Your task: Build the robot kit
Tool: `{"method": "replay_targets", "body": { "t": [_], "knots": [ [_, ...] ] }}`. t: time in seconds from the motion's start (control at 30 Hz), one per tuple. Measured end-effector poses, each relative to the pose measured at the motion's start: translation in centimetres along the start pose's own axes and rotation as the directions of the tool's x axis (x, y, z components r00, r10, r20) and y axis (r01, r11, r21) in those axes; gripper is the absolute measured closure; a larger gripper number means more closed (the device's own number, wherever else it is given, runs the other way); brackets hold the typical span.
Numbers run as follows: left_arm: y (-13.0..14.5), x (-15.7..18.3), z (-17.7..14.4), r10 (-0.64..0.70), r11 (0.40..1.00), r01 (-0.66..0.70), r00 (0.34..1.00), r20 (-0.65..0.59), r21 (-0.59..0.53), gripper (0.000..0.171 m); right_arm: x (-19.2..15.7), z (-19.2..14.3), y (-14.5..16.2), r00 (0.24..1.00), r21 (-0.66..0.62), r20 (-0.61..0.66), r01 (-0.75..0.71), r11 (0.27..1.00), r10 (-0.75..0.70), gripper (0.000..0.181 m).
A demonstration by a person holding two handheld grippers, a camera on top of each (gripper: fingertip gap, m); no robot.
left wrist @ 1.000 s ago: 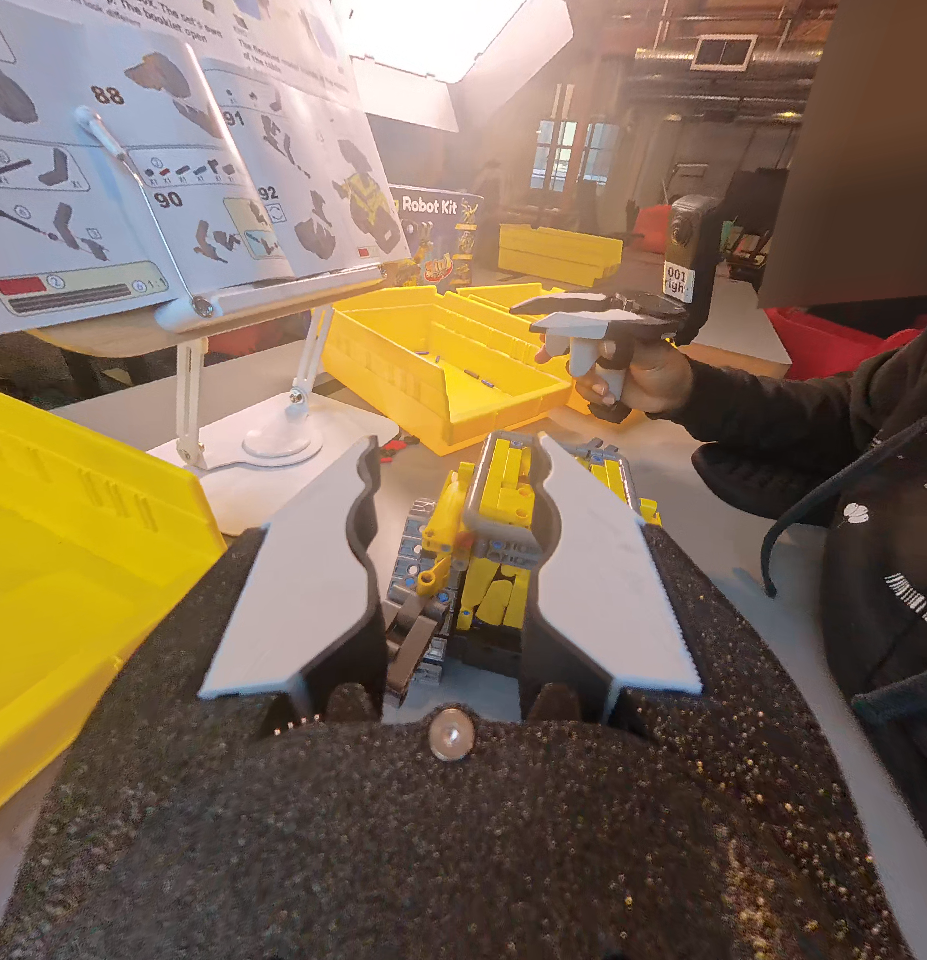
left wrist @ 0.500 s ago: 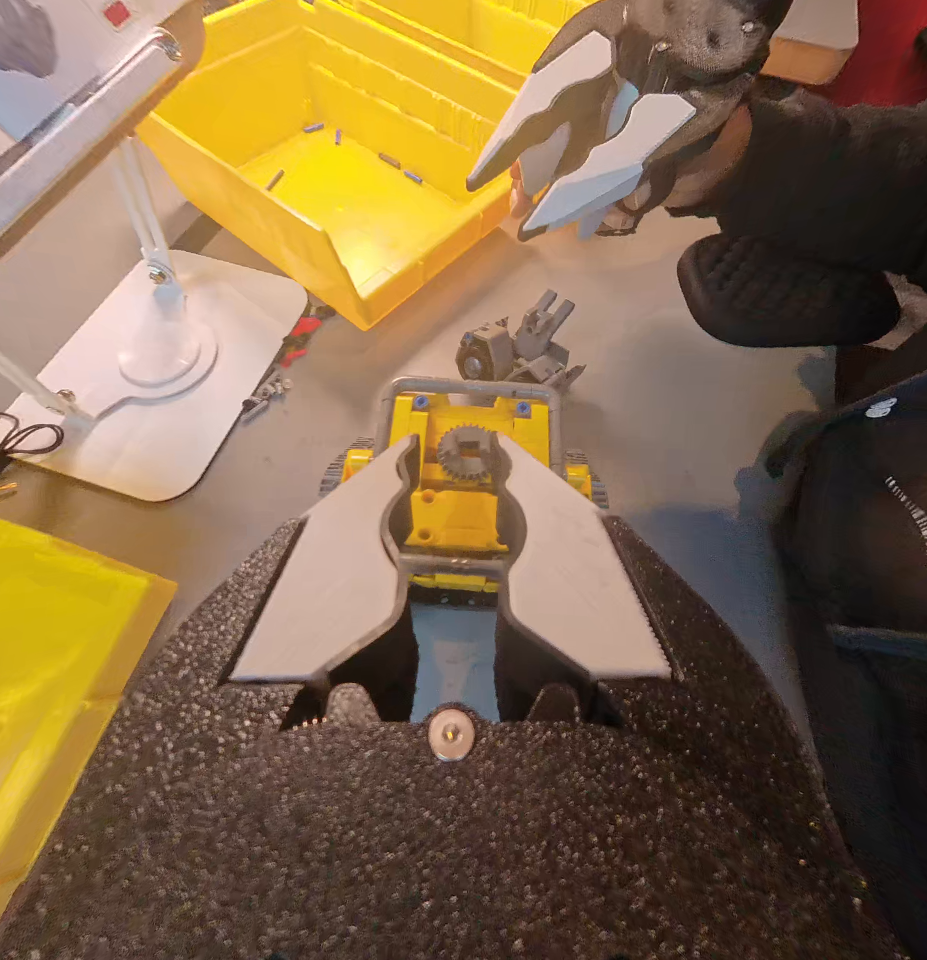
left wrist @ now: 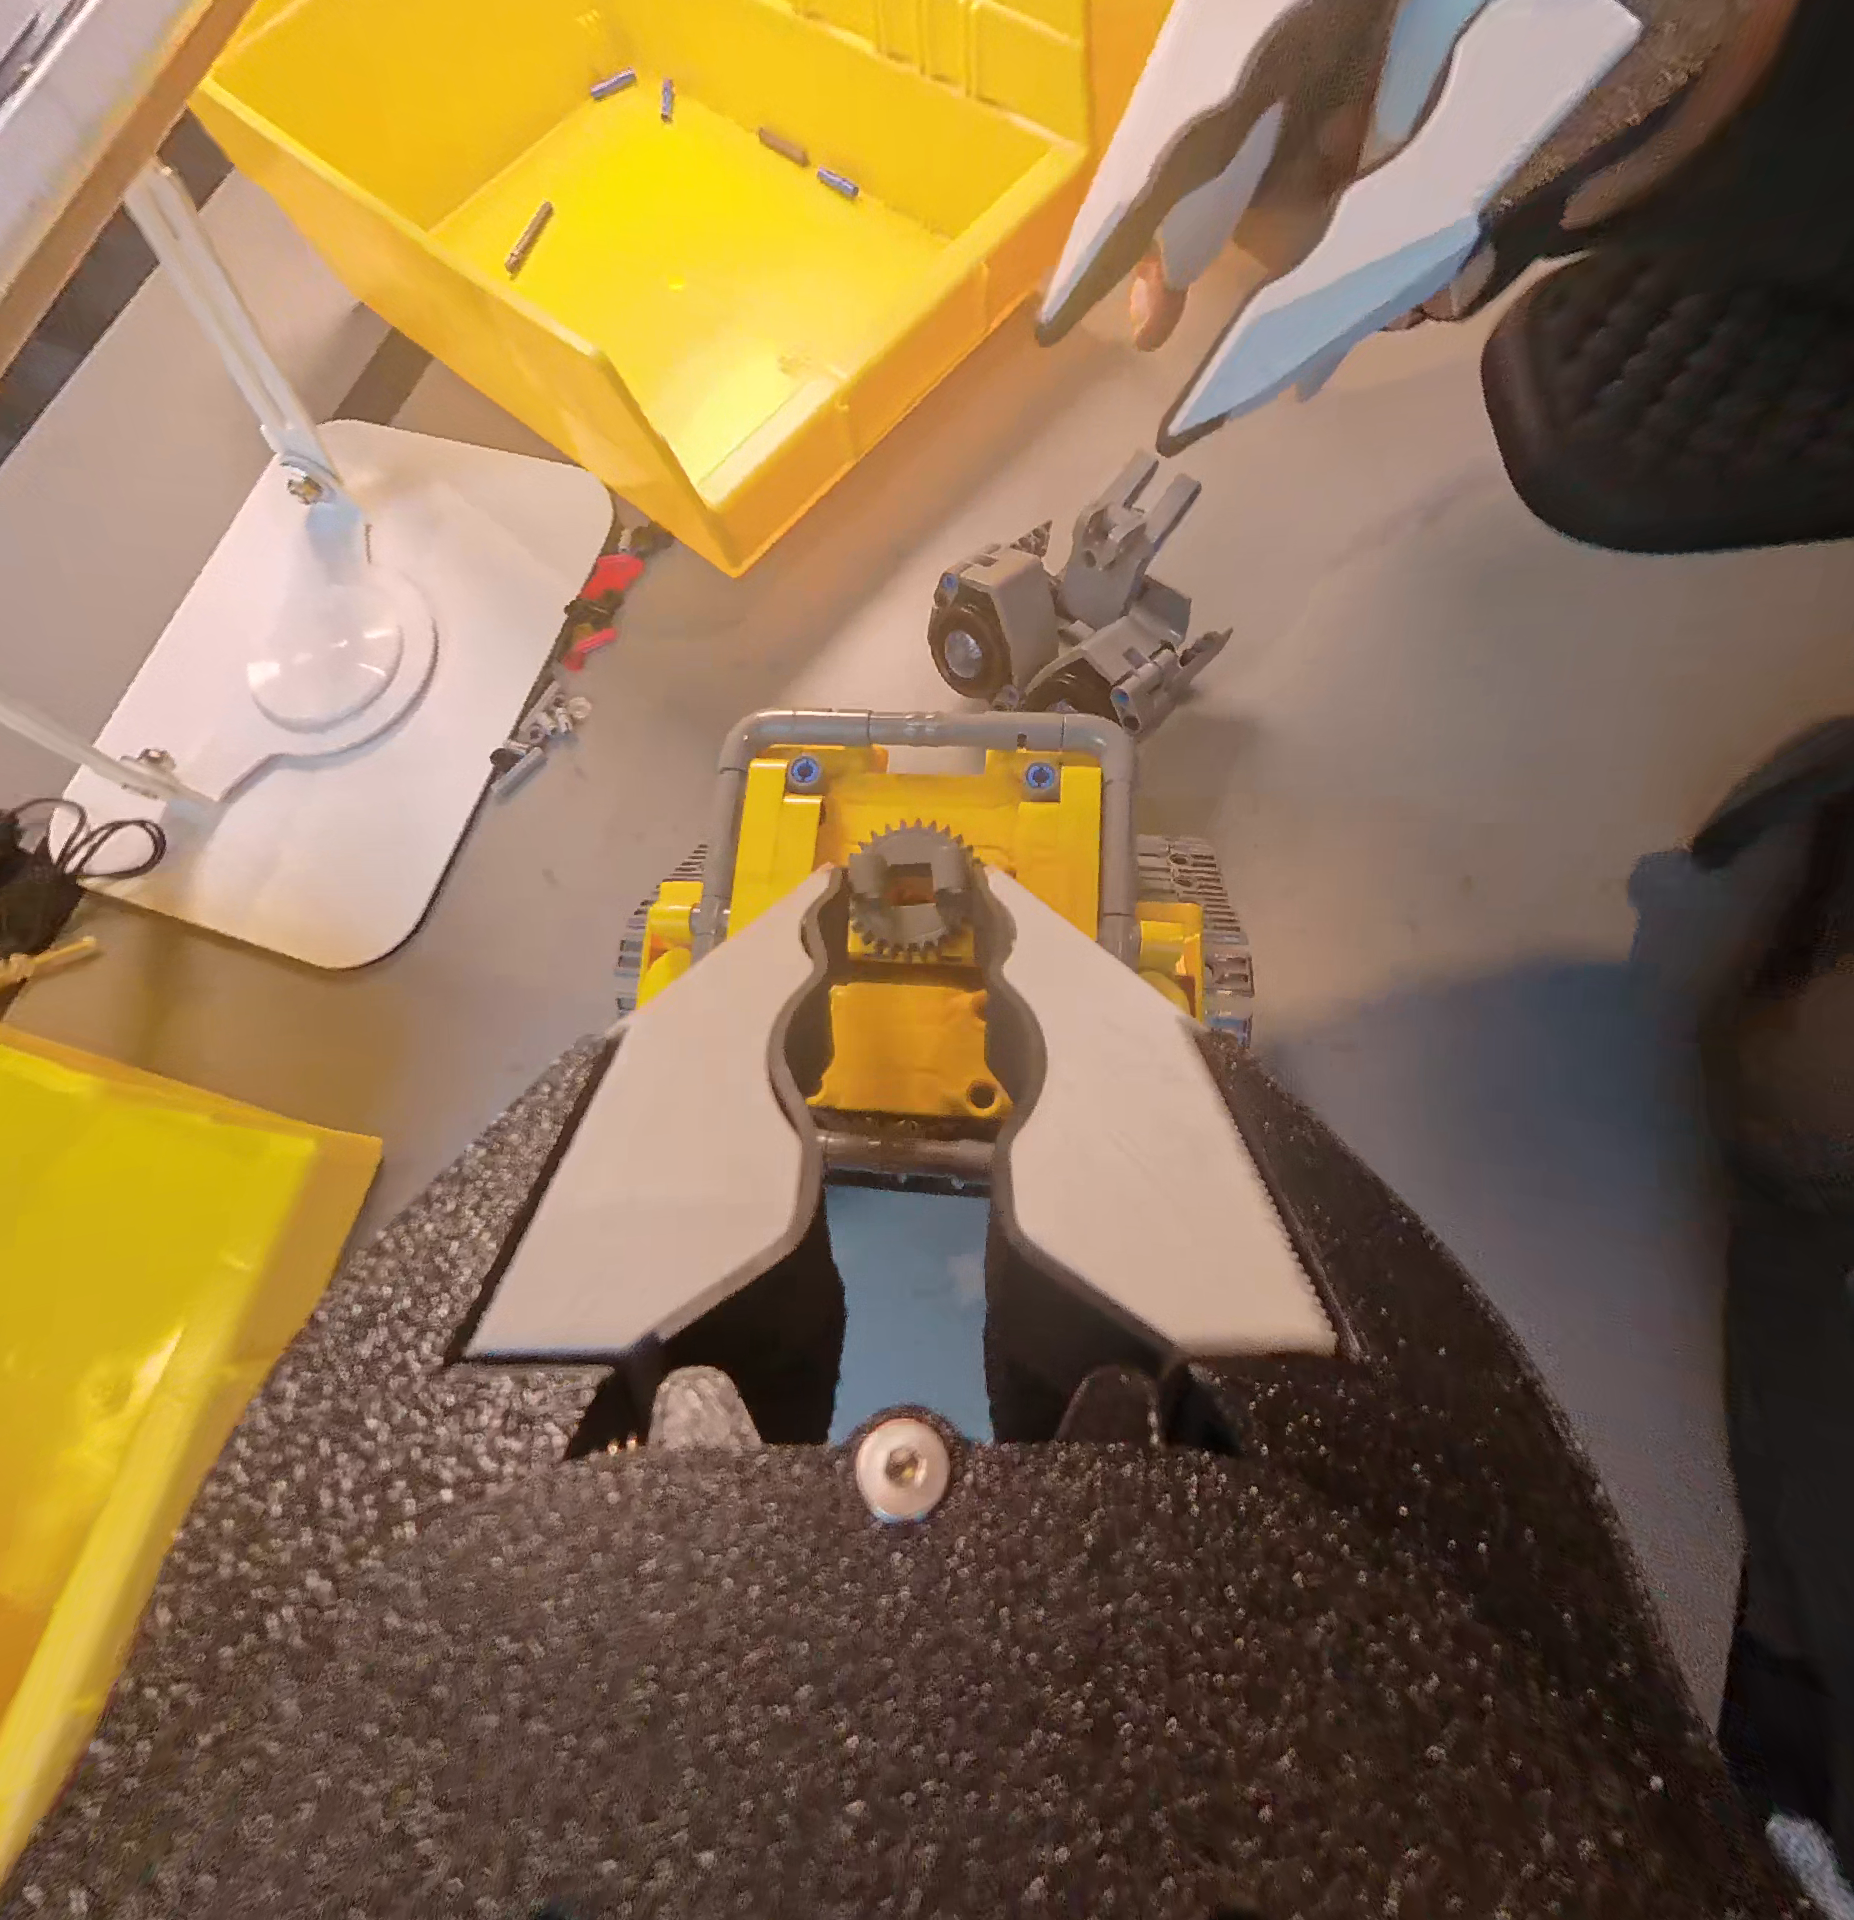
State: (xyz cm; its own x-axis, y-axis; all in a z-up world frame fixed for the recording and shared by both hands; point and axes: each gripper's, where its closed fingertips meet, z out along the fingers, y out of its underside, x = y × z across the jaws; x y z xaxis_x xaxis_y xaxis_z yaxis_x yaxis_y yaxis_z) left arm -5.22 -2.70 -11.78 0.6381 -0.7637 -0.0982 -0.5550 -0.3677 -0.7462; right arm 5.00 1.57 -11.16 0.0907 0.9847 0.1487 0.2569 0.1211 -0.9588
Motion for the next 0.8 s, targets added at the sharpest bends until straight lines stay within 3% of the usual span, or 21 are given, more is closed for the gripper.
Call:
{"method": "replay_targets", "body": {
  "t": [0.2, 0.4, 0.53, 0.57, 0.67, 0.8],
  "knots": [
    [0.1, 0.0, -0.1, 0.173, 0.985, -0.167, 0.952, -0.252, 0.044, 0.151, -0.7, 0.5, -0.1, 0.999, -0.009, 0.029, 0.028, 1.000, -0.028, 0.150],
    [0.1, 0.0, -0.1, 0.300, 0.952, -0.291, 0.838, -0.456, 0.092, 0.151, -1.1, 0.6, 0.3, 0.999, -0.023, 0.040, 0.032, 0.999, -0.031, 0.150],
    [0.1, -0.3, -0.3, 0.305, 0.949, -0.296, 0.765, -0.567, 0.110, 0.155, -1.2, 0.9, 0.6, 0.999, -0.026, 0.045, 0.021, 0.999, -0.020, 0.150],
    [-0.1, -0.8, -0.3, 0.283, 0.956, -0.273, 0.769, -0.573, 0.106, 0.168, -1.2, 1.0, 0.8, 0.999, -0.029, 0.044, 0.022, 0.999, -0.021, 0.149],
    [-1.7, -1.8, -1.2, 0.126, 0.991, -0.076, 0.810, -0.573, 0.110, 0.139, -1.3, 1.0, 1.0, 0.998, -0.036, 0.043, 0.040, 0.999, -0.038, 0.150],
    [-1.8, -3.1, -1.0, -0.025, 0.992, 0.055, 0.968, -0.249, 0.113, 0.138, -1.2, 0.6, 1.3, 0.998, -0.030, 0.037, 0.051, 0.998, -0.050, 0.150]
  ]
}}
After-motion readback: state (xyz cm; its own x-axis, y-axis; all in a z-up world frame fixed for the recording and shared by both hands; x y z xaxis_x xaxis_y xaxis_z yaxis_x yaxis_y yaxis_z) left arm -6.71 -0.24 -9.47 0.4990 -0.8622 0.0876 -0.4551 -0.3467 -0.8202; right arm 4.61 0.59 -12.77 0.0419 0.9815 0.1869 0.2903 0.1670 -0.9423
